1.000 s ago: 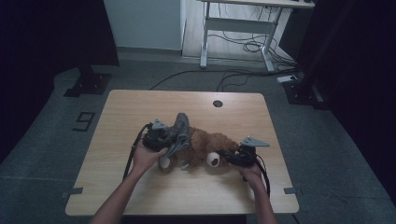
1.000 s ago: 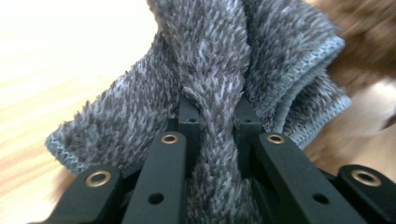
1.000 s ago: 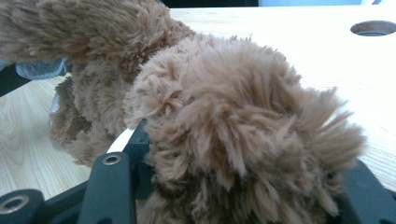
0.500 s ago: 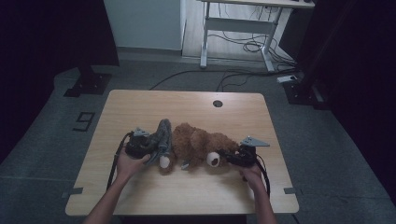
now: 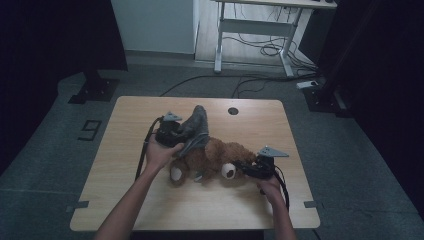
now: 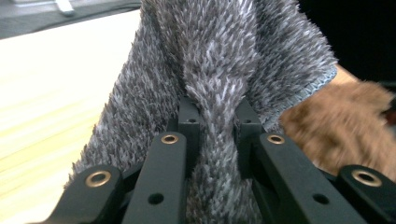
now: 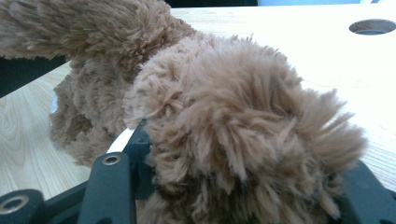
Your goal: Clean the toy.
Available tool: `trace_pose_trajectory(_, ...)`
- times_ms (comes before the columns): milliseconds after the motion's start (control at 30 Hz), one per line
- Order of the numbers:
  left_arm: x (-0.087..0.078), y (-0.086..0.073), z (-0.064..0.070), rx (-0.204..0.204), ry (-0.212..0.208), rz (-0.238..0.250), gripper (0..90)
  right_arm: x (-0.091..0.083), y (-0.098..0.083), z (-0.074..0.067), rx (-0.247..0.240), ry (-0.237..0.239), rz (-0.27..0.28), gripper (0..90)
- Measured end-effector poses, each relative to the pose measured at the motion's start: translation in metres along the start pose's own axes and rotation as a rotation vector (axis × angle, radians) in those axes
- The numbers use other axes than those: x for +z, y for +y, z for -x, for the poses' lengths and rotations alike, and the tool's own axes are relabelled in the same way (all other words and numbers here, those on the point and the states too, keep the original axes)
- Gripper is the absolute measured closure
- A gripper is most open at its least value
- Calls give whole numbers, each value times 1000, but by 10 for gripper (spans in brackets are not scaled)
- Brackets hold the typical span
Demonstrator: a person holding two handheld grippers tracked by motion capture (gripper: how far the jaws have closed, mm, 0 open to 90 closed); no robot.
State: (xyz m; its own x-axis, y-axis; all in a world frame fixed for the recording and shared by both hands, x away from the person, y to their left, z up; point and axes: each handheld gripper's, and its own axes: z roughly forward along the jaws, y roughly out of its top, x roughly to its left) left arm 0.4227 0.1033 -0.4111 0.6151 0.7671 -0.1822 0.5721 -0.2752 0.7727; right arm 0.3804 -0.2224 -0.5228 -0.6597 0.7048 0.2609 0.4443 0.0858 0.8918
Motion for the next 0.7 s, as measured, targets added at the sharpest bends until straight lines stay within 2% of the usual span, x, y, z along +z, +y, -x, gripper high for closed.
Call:
trace_pose_trajectory(33, 16, 0, 6, 15, 12, -35, 780, 0, 0, 1, 4, 5, 0, 437)
trace_pose_trajectory(67, 16, 0, 6, 15, 12, -35, 779, 0, 0, 1, 4, 5, 0, 437)
trace_pose_trajectory(133, 35, -7, 11, 39, 30, -82, 780, -1, 0, 1, 1, 7, -3, 434)
trace_pose_trajectory(200, 40, -13, 11, 40, 38, -68, 781, -1, 0, 1, 0, 8, -7, 425)
trace_pose_trajectory(267, 39, -18, 12, 48, 44, -51, 783, -2, 1, 2, 6, 11, -11, 406)
trace_pose_trajectory(367, 33, -23, 17, 89, 49, -50, 784, -2, 3, 0, -1, 13, -20, 378)
trace_pose_trajectory(500, 26, -33, 18, 94, 25, -36, 786, -4, 4, -5, -28, 4, -36, 361)
trace_pose_trajectory(600, 22, -41, 20, 96, 13, -21, 786, -6, 6, -7, -51, 11, -56, 297)
trace_pose_trajectory(667, 18, -47, 21, 95, 13, -5, 787, -9, 9, -9, -50, 29, -75, 256)
trace_pose_trajectory(700, 17, -49, 21, 97, 17, 1, 788, -15, 13, -7, -24, 65, -79, 213)
